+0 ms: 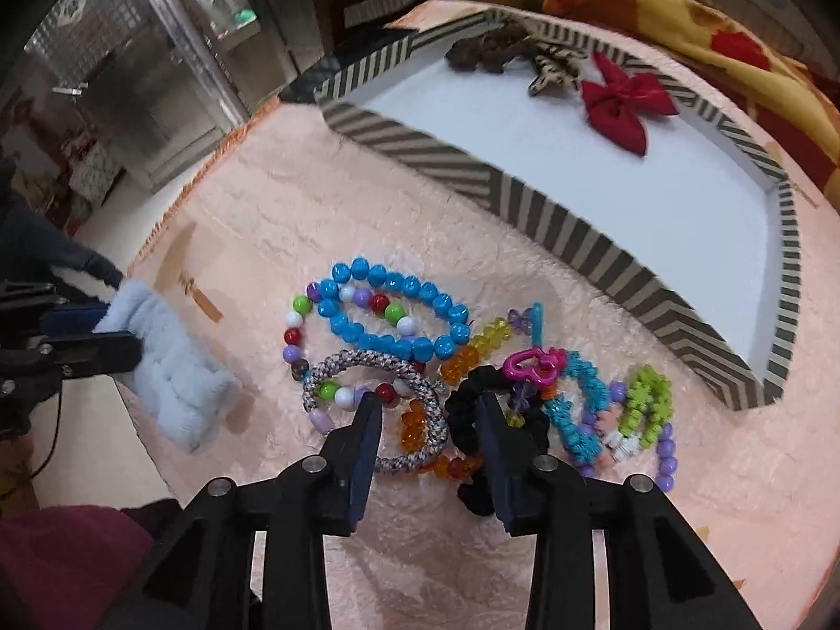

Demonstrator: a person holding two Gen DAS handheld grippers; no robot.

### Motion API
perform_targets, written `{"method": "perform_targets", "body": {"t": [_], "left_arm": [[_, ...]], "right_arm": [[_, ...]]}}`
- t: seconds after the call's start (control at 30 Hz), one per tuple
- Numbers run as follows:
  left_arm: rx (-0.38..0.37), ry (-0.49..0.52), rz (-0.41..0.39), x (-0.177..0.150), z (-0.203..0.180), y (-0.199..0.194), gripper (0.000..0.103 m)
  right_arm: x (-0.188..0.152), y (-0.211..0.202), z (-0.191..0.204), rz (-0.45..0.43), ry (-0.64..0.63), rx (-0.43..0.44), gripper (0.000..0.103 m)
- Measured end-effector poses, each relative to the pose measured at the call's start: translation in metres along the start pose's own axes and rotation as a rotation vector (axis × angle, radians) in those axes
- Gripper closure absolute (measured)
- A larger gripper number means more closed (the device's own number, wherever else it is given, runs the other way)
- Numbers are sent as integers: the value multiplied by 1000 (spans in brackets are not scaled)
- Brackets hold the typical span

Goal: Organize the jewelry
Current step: 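Grip the grey braided hair tie with the right tool and pull it free of the bracelets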

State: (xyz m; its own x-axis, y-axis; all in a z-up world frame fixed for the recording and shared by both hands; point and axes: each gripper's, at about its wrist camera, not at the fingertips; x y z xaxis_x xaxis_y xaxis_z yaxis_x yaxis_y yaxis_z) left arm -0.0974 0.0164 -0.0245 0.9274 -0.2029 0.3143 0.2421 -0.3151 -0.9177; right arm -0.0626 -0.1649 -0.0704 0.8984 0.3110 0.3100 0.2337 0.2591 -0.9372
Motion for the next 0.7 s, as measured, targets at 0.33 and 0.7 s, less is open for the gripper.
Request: {"method": "perform_targets", "body": {"t": [0.33, 0.7], "left_arm": [[-1, -26, -8, 3, 7, -3, 82], [2, 25, -65, 34, -10, -18, 82]], "right_arm": [[-4, -27, -13, -78, 98, 61, 96], [-1, -65, -36, -196, 219, 107, 96]]}}
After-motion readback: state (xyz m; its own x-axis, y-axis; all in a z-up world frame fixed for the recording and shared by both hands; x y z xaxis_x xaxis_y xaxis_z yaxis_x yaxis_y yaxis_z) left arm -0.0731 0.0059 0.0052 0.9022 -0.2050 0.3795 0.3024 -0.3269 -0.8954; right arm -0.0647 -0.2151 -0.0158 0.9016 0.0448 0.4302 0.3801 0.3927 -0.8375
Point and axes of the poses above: each gripper's, at about its wrist camera, not at the fingertips, and y roughly the way its jaws point, z to its left, x to its top, and after that the axes turned 5 degrees about y, right-handed
